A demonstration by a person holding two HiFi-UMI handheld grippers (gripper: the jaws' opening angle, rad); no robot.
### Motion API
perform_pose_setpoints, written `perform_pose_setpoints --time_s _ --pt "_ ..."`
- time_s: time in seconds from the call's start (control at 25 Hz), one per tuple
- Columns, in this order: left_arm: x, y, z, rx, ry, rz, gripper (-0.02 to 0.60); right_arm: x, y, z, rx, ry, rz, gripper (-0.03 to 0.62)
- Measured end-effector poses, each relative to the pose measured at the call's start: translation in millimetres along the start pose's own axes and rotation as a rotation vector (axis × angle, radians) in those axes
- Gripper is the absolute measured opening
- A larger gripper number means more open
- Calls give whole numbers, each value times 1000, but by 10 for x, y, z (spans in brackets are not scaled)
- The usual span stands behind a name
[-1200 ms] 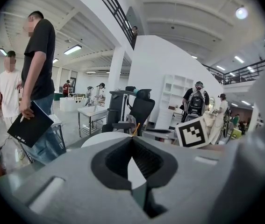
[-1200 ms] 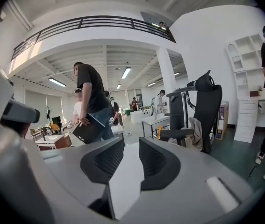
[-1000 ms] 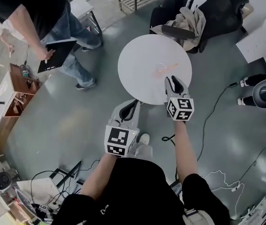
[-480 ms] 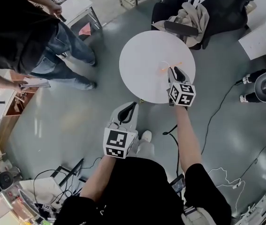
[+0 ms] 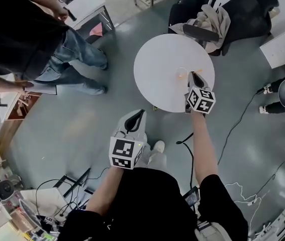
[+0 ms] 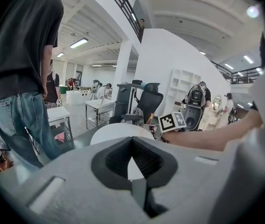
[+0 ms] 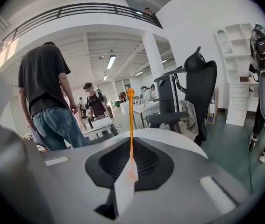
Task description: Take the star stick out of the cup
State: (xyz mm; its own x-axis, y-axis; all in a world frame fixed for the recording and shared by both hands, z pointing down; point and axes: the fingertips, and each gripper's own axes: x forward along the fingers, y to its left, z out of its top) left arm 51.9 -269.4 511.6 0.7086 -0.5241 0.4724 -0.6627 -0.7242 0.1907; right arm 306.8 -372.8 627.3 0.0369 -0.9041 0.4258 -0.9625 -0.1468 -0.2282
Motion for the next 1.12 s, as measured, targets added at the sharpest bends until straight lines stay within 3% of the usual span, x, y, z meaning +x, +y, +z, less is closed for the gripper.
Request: perform_pose_setpoints --time_s 0.48,1.12 --pt "-67 37 23 -17 -15 6 3 -101 109 235 -31 -49 10 12" --pt "-314 -171 53 -50 -64 -9 3 -756 312 907 -58 -203 57 12"
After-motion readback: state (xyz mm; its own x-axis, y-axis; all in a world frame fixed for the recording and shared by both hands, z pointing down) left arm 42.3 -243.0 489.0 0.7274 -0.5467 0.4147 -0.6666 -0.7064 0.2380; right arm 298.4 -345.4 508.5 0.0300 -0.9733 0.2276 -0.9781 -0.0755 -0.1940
